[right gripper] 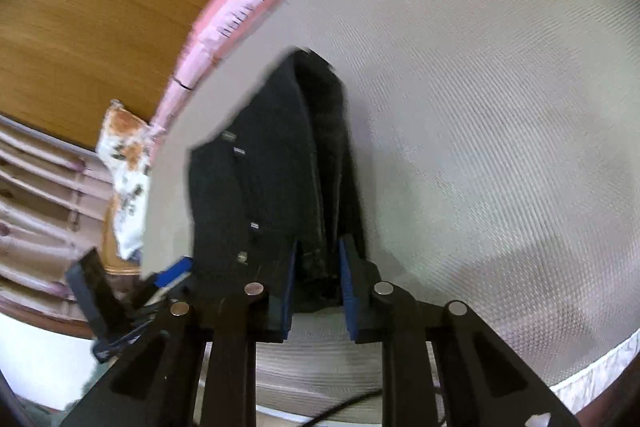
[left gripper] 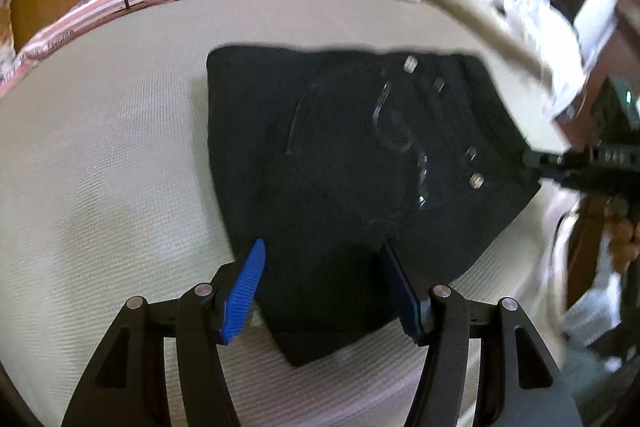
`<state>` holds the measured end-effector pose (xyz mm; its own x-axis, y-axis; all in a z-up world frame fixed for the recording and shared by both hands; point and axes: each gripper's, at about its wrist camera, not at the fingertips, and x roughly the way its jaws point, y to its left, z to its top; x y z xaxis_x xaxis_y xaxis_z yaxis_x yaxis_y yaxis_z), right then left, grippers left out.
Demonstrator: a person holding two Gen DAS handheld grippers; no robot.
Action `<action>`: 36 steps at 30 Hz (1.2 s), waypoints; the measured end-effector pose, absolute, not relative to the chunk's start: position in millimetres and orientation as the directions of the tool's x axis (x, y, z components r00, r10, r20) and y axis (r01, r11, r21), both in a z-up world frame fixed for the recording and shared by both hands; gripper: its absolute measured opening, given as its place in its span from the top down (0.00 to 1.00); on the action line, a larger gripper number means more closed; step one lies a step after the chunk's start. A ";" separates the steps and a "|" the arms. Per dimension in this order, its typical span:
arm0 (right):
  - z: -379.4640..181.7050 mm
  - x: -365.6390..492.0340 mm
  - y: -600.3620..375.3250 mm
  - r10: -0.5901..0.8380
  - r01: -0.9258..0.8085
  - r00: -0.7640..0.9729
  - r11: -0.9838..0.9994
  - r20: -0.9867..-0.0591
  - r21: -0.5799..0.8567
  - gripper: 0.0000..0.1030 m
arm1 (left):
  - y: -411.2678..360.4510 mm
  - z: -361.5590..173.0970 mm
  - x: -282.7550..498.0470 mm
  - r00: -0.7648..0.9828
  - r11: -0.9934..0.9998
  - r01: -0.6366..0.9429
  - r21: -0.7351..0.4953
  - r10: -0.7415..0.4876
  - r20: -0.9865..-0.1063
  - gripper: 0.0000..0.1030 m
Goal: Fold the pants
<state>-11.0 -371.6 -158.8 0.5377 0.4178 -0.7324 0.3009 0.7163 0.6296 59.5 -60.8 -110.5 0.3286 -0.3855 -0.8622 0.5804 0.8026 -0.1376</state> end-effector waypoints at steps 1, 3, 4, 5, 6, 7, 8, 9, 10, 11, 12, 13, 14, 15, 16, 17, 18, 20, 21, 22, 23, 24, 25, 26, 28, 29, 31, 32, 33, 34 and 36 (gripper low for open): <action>-164.3 -9.9 -373.6 0.421 0.314 0.536 0.705 -0.732 0.636 0.81 | -61.5 -116.5 58.9 0.329 0.803 0.584 -0.121 -0.369 -0.869 0.41; -164.9 -8.4 -374.6 0.420 0.310 0.532 0.711 -0.735 0.631 0.80 | -60.7 -119.5 59.9 0.334 0.809 0.574 -0.130 -0.376 -0.864 0.41; -163.6 -7.7 -373.7 0.415 0.309 0.528 0.719 -0.741 0.623 0.79 | -60.8 -119.4 61.4 0.334 0.813 0.567 -0.134 -0.375 -0.865 0.41; -162.6 -7.3 -372.5 0.409 0.308 0.526 0.725 -0.745 0.616 0.78 | -61.3 -119.3 62.0 0.337 0.816 0.563 -0.131 -0.372 -0.865 0.41; -161.7 -7.1 -371.7 0.400 0.306 0.526 0.735 -0.751 0.606 0.75 | -61.7 -119.3 61.9 0.340 0.818 0.561 -0.128 -0.368 -0.865 0.41; -160.9 -7.7 -371.2 0.382 0.311 0.526 0.745 -0.760 0.590 0.72 | -62.4 -119.2 61.6 0.343 0.820 0.558 -0.123 -0.364 -0.866 0.41; -160.3 -8.1 -370.7 0.374 0.314 0.527 0.748 -0.763 0.585 0.68 | -63.2 -118.6 61.1 0.346 0.823 0.556 -0.119 -0.359 -0.867 0.41; -159.1 -7.9 -369.4 0.369 0.315 0.530 0.750 -0.763 0.581 0.65 | -63.8 -118.2 61.2 0.347 0.825 0.553 -0.115 -0.354 -0.868 0.41; -158.4 -8.3 -368.8 0.362 0.317 0.531 0.754 -0.766 0.576 0.64 | -64.1 -117.6 61.7 0.349 0.831 0.544 -0.115 -0.349 -0.870 0.41; -157.4 -8.6 -368.2 0.355 0.320 0.532 0.757 -0.769 0.570 0.63 | -64.0 -117.1 62.2 0.351 0.838 0.534 -0.116 -0.344 -0.871 0.41; -156.3 -7.5 -366.0 0.351 0.318 0.534 0.760 -0.769 0.567 0.63 | -64.5 -116.1 61.8 0.356 0.843 0.526 -0.111 -0.337 -0.872 0.41; -154.6 -6.8 -364.4 0.345 0.315 0.535 0.766 -0.771 0.561 0.63 | -64.5 -115.5 60.7 0.362 0.848 0.519 -0.102 -0.327 -0.873 0.41; -153.2 -6.4 -363.6 0.335 0.314 0.534 0.774 -0.777 0.549 0.63 | -64.7 -115.2 60.6 0.369 0.854 0.511 -0.092 -0.315 -0.874 0.41; -151.3 -6.0 -361.6 0.322 0.313 0.533 0.784 -0.783 0.536 0.62 | -65.2 -114.6 60.4 0.373 0.859 0.505 -0.084 -0.305 -0.876 0.40; -150.2 -5.6 -361.4 0.315 0.311 0.533 0.790 -0.785 0.529 0.62 | -65.4 -114.0 59.9 0.378 0.865 0.496 -0.076 -0.295 -0.878 0.39; -148.7 -5.4 -359.7 0.305 0.310 0.533 0.798 -0.789 0.517 0.61 | -65.5 -113.5 60.0 0.383 0.871 0.487 -0.068 -0.283 -0.879 0.39; -147.6 -5.2 -358.4 0.296 0.311 0.532 0.803 -0.793 0.508 0.60 | -65.5 -112.9 59.6 0.388 0.875 0.480 -0.061 -0.273 -0.880 0.39; -146.0 -5.9 -357.3 0.281 0.309 0.533 0.813 -0.798 0.493 0.58 | -66.1 -111.0 57.6 0.406 0.881 0.472 -0.034 -0.251 -0.879 0.39; -145.3 -6.1 -357.1 0.274 0.311 0.532 0.817 -0.801 0.485 0.56 | -66.3 -110.0 55.8 0.417 0.884 0.468 -0.014 -0.235 -0.878 0.38; -144.7 -5.8 -357.2 0.269 0.311 0.531 0.820 -0.803 0.481 0.56 | -66.6 -108.7 54.5 0.429 0.885 0.466 0.004 -0.222 -0.875 0.38; -143.7 -5.7 -357.1 0.268 0.309 0.532 0.822 -0.803 0.479 0.56 | -66.9 -107.7 53.4 0.439 0.886 0.463 0.021 -0.209 -0.874 0.38; -142.6 -5.8 -357.0 0.268 0.308 0.532 0.822 -0.803 0.478 0.55 | -67.0 -106.7 52.2 0.447 0.888 0.458 0.036 -0.195 -0.873 0.38; -141.5 -6.4 -356.7 0.266 0.308 0.533 0.823 -0.803 0.477 0.55 | -66.6 -105.6 51.1 0.457 0.891 0.452 0.050 -0.183 -0.870 0.38; -141.7 -6.2 -356.6 0.266 0.306 0.532 0.825 -0.804 0.475 0.53 | -66.3 -104.5 50.3 0.465 0.892 0.448 0.060 -0.175 -0.868 0.38; -139.2 -6.7 -355.6 0.255 0.303 0.534 0.833 -0.806 0.463 0.49 | -65.0 -102.5 48.2 0.481 0.896 0.435 0.086 -0.151 -0.864 0.37; -138.0 -6.9 -354.7 0.249 0.299 0.534 0.838 -0.808 0.456 0.48 | -64.6 -101.4 47.3 0.489 0.898 0.429 0.097 -0.141 -0.861 0.37; -135.3 -7.3 -353.2 0.238 0.291 0.534 0.849 -0.811 0.441 0.47 | -63.1 -100.1 46.5 0.500 0.901 0.419 0.113 -0.126 -0.857 0.36; -134.3 -7.5 -352.7 0.234 0.288 0.536 0.853 -0.811 0.436 0.46 | -61.9 -99.4 46.4 0.504 0.903 0.414 0.117 -0.120 -0.855 0.36; -133.1 -7.7 -352.3 0.231 0.284 0.537 0.856 -0.811 0.432 0.45 | -60.0 -98.5 46.4 0.508 0.906 0.406 0.117 -0.118 -0.853 0.35; -131.4 -7.7 -352.2 0.227 0.277 0.540 0.861 -0.810 0.426 0.44 | -58.4 -97.7 47.3 0.508 0.908 0.403 0.112 -0.120 -0.853 0.33; -129.4 -7.7 -352.5 0.226 0.270 0.545 0.865 -0.808 0.423 0.37 | -53.0 -95.5 50.3 0.499 0.916 0.392 0.082 -0.137 -0.856 0.32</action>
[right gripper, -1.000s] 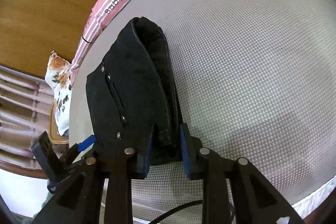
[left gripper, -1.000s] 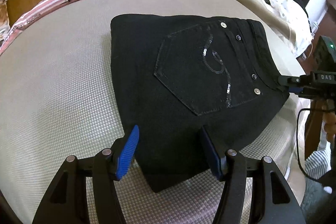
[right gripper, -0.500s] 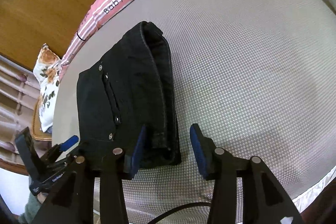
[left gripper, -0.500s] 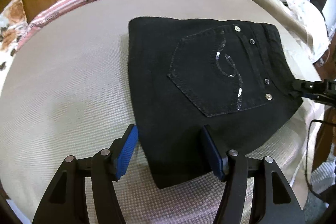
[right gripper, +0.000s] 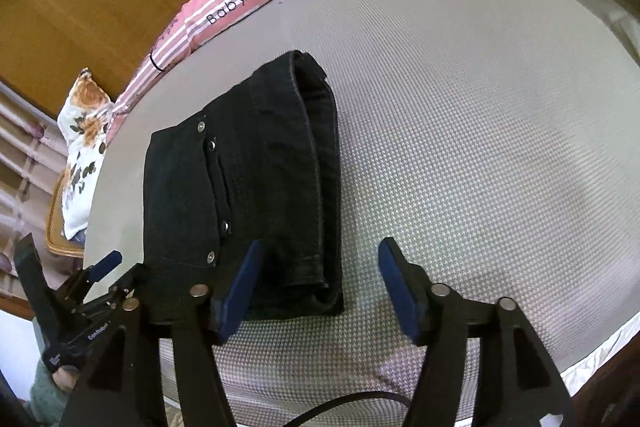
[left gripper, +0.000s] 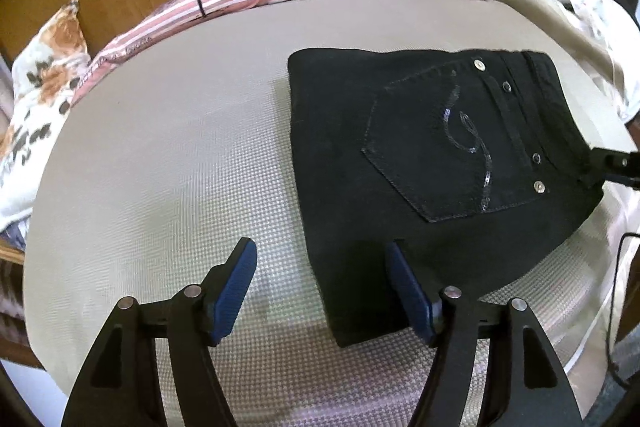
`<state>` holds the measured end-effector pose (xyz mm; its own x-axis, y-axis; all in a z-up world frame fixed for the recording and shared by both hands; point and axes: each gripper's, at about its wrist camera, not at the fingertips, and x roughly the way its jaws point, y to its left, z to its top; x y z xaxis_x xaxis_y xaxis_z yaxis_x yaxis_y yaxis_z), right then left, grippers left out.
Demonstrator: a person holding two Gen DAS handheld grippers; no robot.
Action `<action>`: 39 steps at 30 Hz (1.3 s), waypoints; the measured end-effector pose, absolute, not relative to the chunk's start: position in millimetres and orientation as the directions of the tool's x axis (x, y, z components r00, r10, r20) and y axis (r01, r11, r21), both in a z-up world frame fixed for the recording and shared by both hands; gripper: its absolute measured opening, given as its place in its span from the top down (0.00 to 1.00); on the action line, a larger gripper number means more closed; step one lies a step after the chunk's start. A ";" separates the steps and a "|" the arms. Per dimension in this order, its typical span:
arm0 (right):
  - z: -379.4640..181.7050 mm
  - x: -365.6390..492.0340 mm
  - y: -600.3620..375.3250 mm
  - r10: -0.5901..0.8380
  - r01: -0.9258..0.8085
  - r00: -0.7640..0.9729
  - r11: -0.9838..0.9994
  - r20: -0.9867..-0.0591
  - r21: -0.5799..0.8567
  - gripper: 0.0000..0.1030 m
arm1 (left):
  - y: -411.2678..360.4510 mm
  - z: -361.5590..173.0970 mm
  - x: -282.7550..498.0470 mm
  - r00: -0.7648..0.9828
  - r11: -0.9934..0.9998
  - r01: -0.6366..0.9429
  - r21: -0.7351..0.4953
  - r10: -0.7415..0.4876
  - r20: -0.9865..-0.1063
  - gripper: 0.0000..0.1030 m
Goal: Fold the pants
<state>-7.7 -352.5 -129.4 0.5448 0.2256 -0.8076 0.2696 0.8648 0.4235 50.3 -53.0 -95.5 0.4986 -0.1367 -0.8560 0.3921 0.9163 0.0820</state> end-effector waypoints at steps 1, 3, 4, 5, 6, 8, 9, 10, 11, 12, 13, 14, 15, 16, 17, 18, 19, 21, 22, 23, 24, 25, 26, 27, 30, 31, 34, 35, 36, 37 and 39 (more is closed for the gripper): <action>-128.5 -7.3 -353.8 0.230 0.266 0.548 0.864 -0.804 0.428 0.36 | -49.2 -94.1 52.4 0.492 0.921 0.386 0.056 -0.154 -0.857 0.32; -128.4 -7.1 -360.2 0.256 0.260 0.554 0.851 -0.792 0.457 0.35 | -41.3 -91.2 59.2 0.472 0.928 0.373 -0.006 -0.196 -0.860 0.32; -129.4 -6.7 -365.7 0.281 0.257 0.558 0.836 -0.781 0.484 0.35 | -36.2 -90.4 63.1 0.456 0.930 0.365 -0.049 -0.224 -0.862 0.32; -130.4 -5.6 -369.1 0.302 0.252 0.558 0.826 -0.773 0.505 0.35 | -31.5 -89.8 66.8 0.439 0.930 0.356 -0.089 -0.251 -0.863 0.32; -133.4 -3.4 -374.2 0.340 0.240 0.551 0.809 -0.762 0.536 0.33 | -27.2 -90.3 70.0 0.424 0.930 0.347 -0.125 -0.274 -0.863 0.32; -138.5 0.3 -380.8 0.374 0.239 0.540 0.791 -0.754 0.563 0.33 | -18.7 -92.9 77.4 0.378 0.921 0.325 -0.212 -0.333 -0.864 0.32; -141.3 1.8 -383.9 0.390 0.238 0.536 0.781 -0.748 0.577 0.33 | -15.5 -94.5 80.7 0.354 0.913 0.317 -0.256 -0.364 -0.861 0.32; -147.0 4.3 -388.1 0.426 0.232 0.527 0.761 -0.735 0.607 0.33 | -11.7 -96.7 84.4 0.333 0.904 0.305 -0.300 -0.396 -0.856 0.32; -150.4 5.1 -389.7 0.439 0.239 0.521 0.748 -0.732 0.619 0.33 | -9.3 -98.8 87.6 0.312 0.895 0.293 -0.335 -0.421 -0.852 0.32; -155.0 6.7 -393.9 0.456 0.246 0.521 0.730 -0.722 0.638 0.33 | -6.8 -101.7 92.0 0.285 0.883 0.281 -0.376 -0.451 -0.846 0.32; -157.6 8.6 -395.6 0.472 0.244 0.523 0.715 -0.710 0.655 0.33 | -5.5 -103.7 94.6 0.265 0.872 0.273 -0.406 -0.474 -0.840 0.32; -160.3 9.6 -397.2 0.487 0.241 0.521 0.704 -0.701 0.668 0.33 | -4.3 -106.3 97.9 0.243 0.861 0.263 -0.436 -0.496 -0.833 0.32; -163.0 10.6 -398.4 0.499 0.240 0.520 0.694 -0.693 0.679 0.33 | -3.9 -109.0 101.1 0.224 0.851 0.250 -0.461 -0.514 -0.828 0.32; -165.2 11.7 -399.8 0.510 0.237 0.522 0.684 -0.684 0.690 0.33 | -4.3 -111.5 103.7 0.204 0.842 0.242 -0.482 -0.530 -0.823 0.32; -168.2 13.9 -400.9 0.527 0.231 0.521 0.671 -0.672 0.705 0.33 | -5.4 -113.5 105.9 0.188 0.835 0.237 -0.497 -0.541 -0.819 0.32; -169.9 14.8 -401.2 0.536 0.228 0.518 0.665 -0.667 0.711 0.33 | -6.1 -116.4 108.6 0.173 0.831 0.225 -0.508 -0.547 -0.819 0.32; -173.3 16.7 -401.7 0.551 0.222 0.513 0.655 -0.658 0.722 0.33 | -6.7 -119.0 111.3 0.160 0.829 0.213 -0.517 -0.552 -0.818 0.32; -177.9 17.7 -402.8 0.576 0.205 0.505 0.643 -0.643 0.738 0.32 | -7.5 -125.6 114.6 0.131 0.824 0.189 -0.534 -0.560 -0.818 0.32; -179.3 19.6 -402.7 0.592 0.191 0.503 0.634 -0.630 0.749 0.32 | -7.7 -126.2 116.3 0.132 0.820 0.183 -0.543 -0.568 -0.813 0.32; -179.7 21.1 -402.4 0.606 0.180 0.500 0.626 -0.619 0.759 0.32 | -8.6 -125.4 117.6 0.129 0.815 0.185 -0.549 -0.575 -0.808 0.32; -180.8 22.3 -401.5 0.624 0.169 0.494 0.615 -0.606 0.771 0.33 | -9.5 -126.0 119.0 0.121 0.810 0.185 -0.556 -0.581 -0.805 0.32; -183.4 25.2 -399.5 0.650 0.155 0.480 0.598 -0.589 0.786 0.35 | -10.0 -126.8 120.4 0.116 0.805 0.179 -0.565 -0.588 -0.801 0.32; -185.9 27.6 -397.3 0.660 0.152 0.469 0.593 -0.586 0.790 0.39 | -9.8 -127.1 122.0 0.114 0.799 0.177 -0.575 -0.597 -0.794 0.32; -188.6 30.5 -395.0 0.670 0.150 0.460 0.588 -0.583 0.795 0.44 | -10.3 -127.1 123.1 0.113 0.795 0.179 -0.580 -0.602 -0.791 0.32; -192.2 43.4 -390.7 0.692 0.145 0.459 0.561 -0.558 0.815 0.47 | -13.7 -128.8 126.7 0.105 0.779 0.186 -0.599 -0.622 -0.776 0.32; -192.6 45.1 -390.8 0.696 0.141 0.461 0.556 -0.551 0.819 0.47 | -16.4 -128.4 128.4 0.107 0.779 0.190 -0.598 -0.622 -0.776 0.32; -193.6 57.5 -387.0 0.706 0.132 0.460 0.546 -0.539 0.827 0.47 | -20.5 -129.6 136.2 0.113 0.769 0.207 -0.604 -0.632 -0.766 0.32; -193.2 58.3 -386.6 0.706 0.128 0.459 0.548 -0.539 0.827 0.47 | -20.7 -130.7 138.8 0.116 0.764 0.205 -0.612 -0.639 -0.760 0.31; -193.0 60.9 -385.5 0.707 0.124 0.457 0.550 -0.540 0.826 0.47 | -21.6 -132.0 142.7 0.113 0.755 0.201 -0.624 -0.651 -0.751 0.31; -192.5 63.2 -384.4 0.708 0.118 0.455 0.553 -0.540 0.825 0.47 | -21.5 -132.5 145.7 0.118 0.748 0.199 -0.633 -0.660 -0.742 0.31; -192.6 65.3 -384.8 0.708 0.113 0.451 0.558 -0.543 0.822 0.47 | -21.2 -134.7 150.7 0.121 0.734 0.184 -0.654 -0.677 -0.726 0.31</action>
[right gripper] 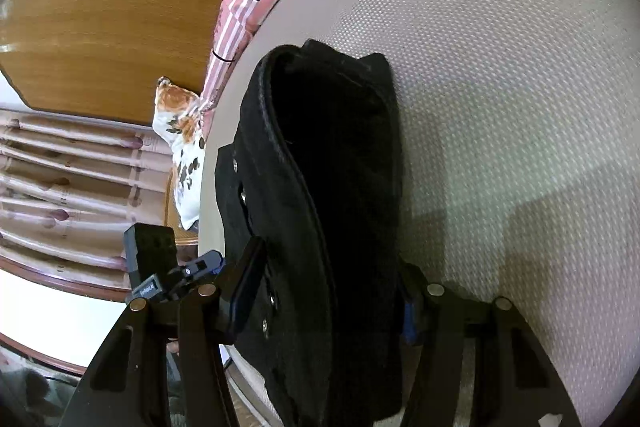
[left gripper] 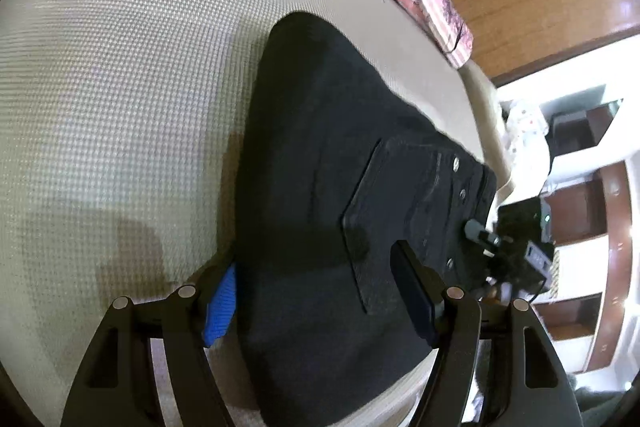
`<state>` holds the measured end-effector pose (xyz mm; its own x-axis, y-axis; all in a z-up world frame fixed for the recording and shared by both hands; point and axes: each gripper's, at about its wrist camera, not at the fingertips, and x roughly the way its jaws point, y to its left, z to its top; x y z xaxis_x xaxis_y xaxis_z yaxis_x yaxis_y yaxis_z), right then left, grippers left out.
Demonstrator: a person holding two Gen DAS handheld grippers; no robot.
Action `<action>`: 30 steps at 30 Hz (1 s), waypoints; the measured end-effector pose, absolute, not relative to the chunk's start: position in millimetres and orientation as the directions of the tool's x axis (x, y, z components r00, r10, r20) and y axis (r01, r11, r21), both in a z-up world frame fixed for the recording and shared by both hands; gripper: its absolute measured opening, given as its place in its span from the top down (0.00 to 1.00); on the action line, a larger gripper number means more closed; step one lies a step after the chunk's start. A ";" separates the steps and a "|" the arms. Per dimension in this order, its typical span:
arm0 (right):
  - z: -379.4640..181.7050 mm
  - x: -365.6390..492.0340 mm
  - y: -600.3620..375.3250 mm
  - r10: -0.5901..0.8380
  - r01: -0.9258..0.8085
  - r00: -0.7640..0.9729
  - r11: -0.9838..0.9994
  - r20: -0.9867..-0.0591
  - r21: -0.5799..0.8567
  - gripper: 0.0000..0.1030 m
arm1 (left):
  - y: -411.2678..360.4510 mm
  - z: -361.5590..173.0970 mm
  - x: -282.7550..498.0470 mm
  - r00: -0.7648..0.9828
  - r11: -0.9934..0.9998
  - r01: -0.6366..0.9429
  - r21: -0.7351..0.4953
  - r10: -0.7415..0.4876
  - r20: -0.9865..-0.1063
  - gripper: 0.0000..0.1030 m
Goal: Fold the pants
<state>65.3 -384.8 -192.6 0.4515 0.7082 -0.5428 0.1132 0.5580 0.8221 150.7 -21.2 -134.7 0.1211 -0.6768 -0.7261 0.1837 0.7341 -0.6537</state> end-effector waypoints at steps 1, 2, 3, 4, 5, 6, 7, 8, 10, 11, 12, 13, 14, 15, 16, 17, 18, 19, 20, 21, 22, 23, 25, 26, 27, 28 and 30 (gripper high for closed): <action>-192.7 64.0 -385.7 0.708 0.114 0.450 0.558 -0.544 0.822 0.47 | -20.4 -135.4 150.4 0.125 0.734 0.182 -0.655 -0.678 -0.725 0.32; -192.8 63.8 -385.4 0.707 0.118 0.450 0.558 -0.545 0.821 0.47 | -22.0 -135.4 150.4 0.127 0.739 0.190 -0.646 -0.671 -0.731 0.33; -193.3 63.6 -385.5 0.706 0.121 0.449 0.560 -0.548 0.820 0.49 | -23.9 -134.7 149.9 0.136 0.752 0.200 -0.629 -0.657 -0.742 0.38; -193.4 63.5 -385.4 0.705 0.122 0.450 0.559 -0.547 0.820 0.49 | -26.0 -133.9 148.4 0.149 0.770 0.212 -0.602 -0.634 -0.759 0.46; -193.7 63.3 -385.4 0.704 0.124 0.453 0.558 -0.547 0.821 0.50 | -28.4 -133.5 147.1 0.161 0.784 0.227 -0.578 -0.616 -0.772 0.48; -193.7 62.2 -385.3 0.703 0.124 0.453 0.559 -0.548 0.820 0.51 | -28.8 -133.4 146.4 0.168 0.791 0.236 -0.565 -0.606 -0.778 0.51; -194.0 63.0 -384.9 0.703 0.122 0.451 0.562 -0.550 0.818 0.51 | -29.1 -133.3 145.8 0.173 0.796 0.239 -0.556 -0.599 -0.782 0.54; -194.5 61.7 -385.5 0.703 0.124 0.451 0.561 -0.550 0.819 0.51 | -29.0 -133.2 145.6 0.177 0.800 0.237 -0.551 -0.593 -0.785 0.55; -194.2 62.5 -385.0 0.703 0.133 0.447 0.560 -0.553 0.818 0.51 | -29.7 -133.3 145.6 0.187 0.811 0.238 -0.535 -0.578 -0.794 0.58; -193.8 64.9 -384.1 0.702 0.133 0.445 0.561 -0.555 0.817 0.51 | -30.6 -132.8 144.7 0.193 0.819 0.240 -0.522 -0.567 -0.801 0.58; -193.4 64.5 -384.4 0.702 0.133 0.444 0.562 -0.557 0.816 0.51 | -32.3 -131.9 143.1 0.201 0.827 0.246 -0.506 -0.554 -0.808 0.59; -192.6 65.1 -383.8 0.701 0.133 0.445 0.564 -0.558 0.815 0.51 | -36.0 -130.9 141.7 0.211 0.837 0.256 -0.484 -0.537 -0.817 0.59; -191.9 65.0 -382.9 0.697 0.131 0.447 0.569 -0.561 0.812 0.51 | -39.4 -129.9 140.7 0.219 0.846 0.266 -0.462 -0.520 -0.826 0.59; -191.3 67.4 -381.0 0.694 0.130 0.449 0.573 -0.563 0.809 0.51 | -42.5 -128.9 139.4 0.228 0.855 0.276 -0.439 -0.502 -0.834 0.59; -190.6 67.8 -379.5 0.689 0.132 0.451 0.578 -0.568 0.806 0.51 | -44.5 -128.4 139.0 0.232 0.859 0.282 -0.427 -0.493 -0.839 0.59; -189.3 68.7 -376.8 0.680 0.136 0.454 0.586 -0.576 0.799 0.51 | -46.0 -128.1 138.5 0.237 0.864 0.288 -0.414 -0.483 -0.843 0.60; -188.5 69.1 -375.6 0.672 0.135 0.456 0.596 -0.583 0.792 0.51 | -46.1 -128.2 138.7 0.239 0.866 0.289 -0.409 -0.479 -0.845 0.60; -187.1 69.2 -372.8 0.662 0.128 0.457 0.612 -0.594 0.781 0.51 | -46.3 -128.3 138.6 0.241 0.868 0.288 -0.406 -0.475 -0.846 0.60; -185.8 69.2 -371.0 0.648 0.130 0.461 0.626 -0.606 0.769 0.53 | -46.7 -128.3 138.8 0.242 0.869 0.287 -0.402 -0.472 -0.848 0.60; -185.4 69.2 -369.9 0.638 0.132 0.464 0.636 -0.614 0.760 0.55 | -48.2 -128.4 140.0 0.243 0.871 0.288 -0.398 -0.469 -0.849 0.60; -184.4 69.1 -368.3 0.623 0.133 0.468 0.652 -0.627 0.747 0.57 | -49.2 -127.9 139.7 0.246 0.873 0.290 -0.393 -0.464 -0.851 0.61; -184.3 68.7 -367.6 0.615 0.133 0.472 0.658 -0.631 0.741 0.59 | -51.4 -127.0 139.1 0.250 0.875 0.294 -0.384 -0.459 -0.853 0.61; -184.0 68.3 -366.8 0.611 0.140 0.481 0.654 -0.628 0.743 0.62 | -53.7 -125.4 137.3 0.258 0.879 0.309 -0.363 -0.445 -0.858 0.63; -183.3 68.2 -366.2 0.606 0.148 0.487 0.652 -0.629 0.744 0.64 | -55.1 -124.3 136.5 0.262 0.880 0.318 -0.352 -0.438 -0.860 0.64; -182.0 68.3 -365.1 0.600 0.151 0.492 0.655 -0.631 0.740 0.65 | -56.3 -123.1 135.7 0.267 0.881 0.329 -0.341 -0.433 -0.861 0.67; -179.8 68.5 -362.9 0.591 0.153 0.496 0.661 -0.636 0.734 0.66 | -57.7 -121.8 135.0 0.271 0.882 0.340 -0.327 -0.425 -0.864 0.69; -174.3 69.2 -358.6 0.575 0.155 0.503 0.675 -0.645 0.721 0.69 | -58.2 -120.2 134.3 0.277 0.883 0.350 -0.312 -0.416 -0.866 0.72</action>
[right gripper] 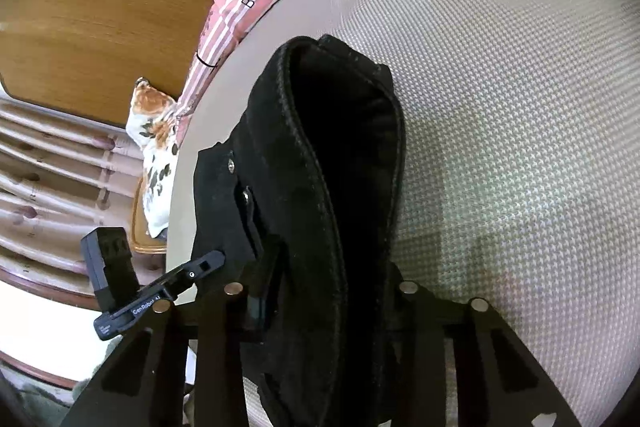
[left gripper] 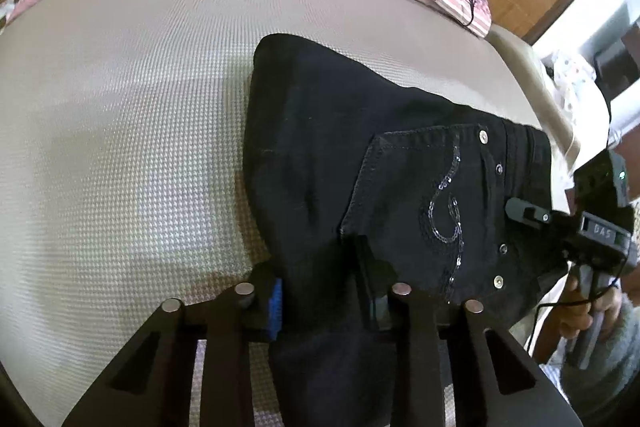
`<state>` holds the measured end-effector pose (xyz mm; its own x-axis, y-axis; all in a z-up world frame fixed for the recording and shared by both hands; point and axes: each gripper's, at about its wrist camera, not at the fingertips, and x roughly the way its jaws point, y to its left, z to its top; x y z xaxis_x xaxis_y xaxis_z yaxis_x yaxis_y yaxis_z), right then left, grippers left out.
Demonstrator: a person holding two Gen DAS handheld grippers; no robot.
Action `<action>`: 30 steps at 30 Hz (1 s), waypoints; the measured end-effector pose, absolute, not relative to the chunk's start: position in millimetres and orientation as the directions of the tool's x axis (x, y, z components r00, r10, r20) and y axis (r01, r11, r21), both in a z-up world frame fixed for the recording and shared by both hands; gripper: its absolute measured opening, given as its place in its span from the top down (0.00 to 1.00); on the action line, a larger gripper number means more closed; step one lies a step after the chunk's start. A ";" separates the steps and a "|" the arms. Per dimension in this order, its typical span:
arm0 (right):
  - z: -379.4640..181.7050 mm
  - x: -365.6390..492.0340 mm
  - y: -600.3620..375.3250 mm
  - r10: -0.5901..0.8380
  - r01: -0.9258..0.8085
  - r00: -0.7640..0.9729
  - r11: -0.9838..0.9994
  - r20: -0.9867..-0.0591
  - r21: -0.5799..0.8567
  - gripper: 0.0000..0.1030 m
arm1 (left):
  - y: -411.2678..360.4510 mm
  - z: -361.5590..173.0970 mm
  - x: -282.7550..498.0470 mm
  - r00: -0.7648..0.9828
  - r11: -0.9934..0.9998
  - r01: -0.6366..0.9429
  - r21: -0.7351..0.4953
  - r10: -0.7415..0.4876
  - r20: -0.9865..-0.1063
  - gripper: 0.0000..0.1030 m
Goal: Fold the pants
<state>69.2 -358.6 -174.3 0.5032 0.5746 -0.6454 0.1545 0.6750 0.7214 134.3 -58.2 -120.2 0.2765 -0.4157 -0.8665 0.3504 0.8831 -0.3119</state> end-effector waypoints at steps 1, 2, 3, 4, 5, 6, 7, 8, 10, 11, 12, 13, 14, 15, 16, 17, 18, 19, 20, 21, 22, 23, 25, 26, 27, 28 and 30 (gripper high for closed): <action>-170.7 69.6 -356.7 0.569 0.153 0.509 0.678 -0.646 0.719 0.69 | -57.3 -119.5 134.7 0.276 0.883 0.347 -0.315 -0.418 -0.865 0.74; -168.5 69.9 -355.5 0.568 0.153 0.512 0.678 -0.645 0.719 0.70 | -56.1 -118.7 134.5 0.277 0.883 0.344 -0.320 -0.421 -0.864 0.75; -166.9 70.0 -355.5 0.567 0.154 0.515 0.676 -0.643 0.720 0.71 | -56.3 -117.5 134.6 0.280 0.883 0.341 -0.323 -0.424 -0.862 0.77; -164.5 70.2 -354.4 0.566 0.156 0.517 0.675 -0.642 0.721 0.71 | -55.0 -115.4 134.0 0.285 0.881 0.340 -0.328 -0.429 -0.857 0.79; -161.6 70.9 -352.4 0.563 0.157 0.518 0.678 -0.645 0.718 0.72 | -54.2 -113.3 133.0 0.291 0.880 0.342 -0.329 -0.432 -0.854 0.80; -159.5 71.4 -350.9 0.564 0.155 0.515 0.679 -0.645 0.717 0.72 | -53.9 -110.9 132.5 0.295 0.878 0.347 -0.328 -0.434 -0.851 0.82; -157.1 72.5 -349.2 0.569 0.151 0.512 0.679 -0.644 0.719 0.72 | -53.6 -108.2 131.6 0.301 0.877 0.354 -0.324 -0.435 -0.848 0.83; -154.2 72.9 -347.4 0.577 0.147 0.510 0.672 -0.638 0.725 0.73 | -53.1 -105.2 130.8 0.308 0.876 0.361 -0.320 -0.436 -0.846 0.84; -150.4 75.0 -345.9 0.594 0.144 0.506 0.657 -0.625 0.740 0.73 | -52.8 -100.2 129.0 0.320 0.877 0.373 -0.304 -0.429 -0.845 0.85; -147.9 76.7 -343.8 0.601 0.141 0.504 0.651 -0.620 0.746 0.73 | -51.9 -97.7 128.3 0.327 0.877 0.377 -0.297 -0.426 -0.844 0.85; -145.6 78.0 -341.4 0.602 0.136 0.502 0.653 -0.621 0.745 0.73 | -50.9 -95.2 128.7 0.332 0.877 0.377 -0.298 -0.428 -0.841 0.86; -142.0 80.9 -337.3 0.604 0.128 0.500 0.657 -0.620 0.743 0.73 | -48.0 -92.6 129.3 0.336 0.876 0.374 -0.304 -0.433 -0.836 0.86; -139.9 83.0 -334.7 0.610 0.122 0.498 0.655 -0.617 0.746 0.74 | -45.1 -90.3 130.3 0.340 0.876 0.371 -0.308 -0.437 -0.833 0.86; -137.7 85.7 -332.0 0.615 0.114 0.497 0.653 -0.612 0.749 0.74 | -41.6 -87.6 131.5 0.347 0.877 0.368 -0.310 -0.438 -0.829 0.87; -134.4 91.7 -326.8 0.622 0.104 0.494 0.652 -0.608 0.751 0.74 | -38.6 -84.7 132.5 0.356 0.879 0.365 -0.307 -0.436 -0.826 0.87; -132.2 95.6 -323.3 0.624 0.098 0.491 0.653 -0.607 0.751 0.74 | -35.6 -81.7 135.3 0.369 0.883 0.362 -0.297 -0.429 -0.825 0.87; -131.1 102.1 -319.9 0.628 0.091 0.489 0.654 -0.606 0.751 0.74 | -31.7 -78.8 139.0 0.383 0.889 0.357 -0.288 -0.420 -0.823 0.87; -130.2 109.9 -315.9 0.632 0.084 0.485 0.654 -0.604 0.752 0.74 | -27.9 -77.7 141.4 0.391 0.892 0.351 -0.284 -0.415 -0.821 0.87; -129.1 119.5 -310.6 0.637 0.076 0.480 0.655 -0.603 0.752 0.74 | -22.2 -76.8 144.8 0.399 0.896 0.341 -0.284 -0.411 -0.820 0.87; -128.4 127.1 -306.2 0.641 0.067 0.475 0.657 -0.603 0.751 0.74 | -17.0 -76.3 148.7 0.405 0.900 0.331 -0.283 -0.406 -0.819 0.87; -127.9 137.2 -300.3 0.645 0.056 0.469 0.659 -0.603 0.750 0.74 | -10.5 -75.5 155.1 0.413 0.905 0.317 -0.282 -0.400 -0.818 0.87; -128.1 144.6 -296.5 0.649 0.051 0.465 0.660 -0.603 0.750 0.74 | -5.5 -75.8 158.9 0.418 0.908 0.310 -0.282 -0.396 -0.818 0.87; -130.0 162.7 -287.8 0.661 0.045 0.452 0.654 -0.599 0.755 0.74 | 3.1 -75.2 170.2 0.430 0.917 0.291 -0.273 -0.381 -0.819 0.87; -130.5 169.7 -284.2 0.663 0.042 0.448 0.655 -0.600 0.755 0.74 | 7.6 -74.7 175.2 0.438 0.920 0.284 -0.269 -0.374 -0.817 0.87; -131.1 179.0 -279.8 0.667 0.037 0.443 0.655 -0.600 0.755 0.74 | 10.3 -74.4 180.1 0.446 0.923 0.280 -0.263 -0.368 -0.816 0.87; -131.1 186.7 -275.8 0.670 0.033 0.439 0.654 -0.599 0.756 0.74 | 13.6 -74.2 186.0 0.453 0.927 0.273 -0.257 -0.360 -0.816 0.87; -131.0 202.7 -269.5 0.671 0.029 0.434 0.657 -0.602 0.753 0.74 | 20.2 -72.8 198.3 0.464 0.932 0.262 -0.251 -0.350 -0.814 0.87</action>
